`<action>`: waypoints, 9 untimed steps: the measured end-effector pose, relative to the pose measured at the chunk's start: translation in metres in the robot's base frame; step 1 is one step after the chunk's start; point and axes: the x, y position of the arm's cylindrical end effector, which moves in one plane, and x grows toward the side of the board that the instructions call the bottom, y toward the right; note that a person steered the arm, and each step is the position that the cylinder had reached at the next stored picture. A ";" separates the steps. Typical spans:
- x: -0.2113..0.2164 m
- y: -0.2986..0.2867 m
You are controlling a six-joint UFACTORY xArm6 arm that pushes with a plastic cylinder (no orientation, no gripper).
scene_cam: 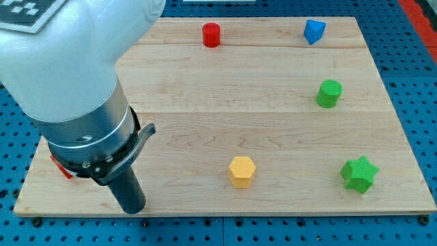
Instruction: Push the red star towards the blue cube
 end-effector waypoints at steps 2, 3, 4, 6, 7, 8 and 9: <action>0.002 -0.016; 0.008 -0.051; -0.004 -0.074; -0.015 -0.063; -0.028 -0.111; -0.079 -0.107; -0.134 -0.045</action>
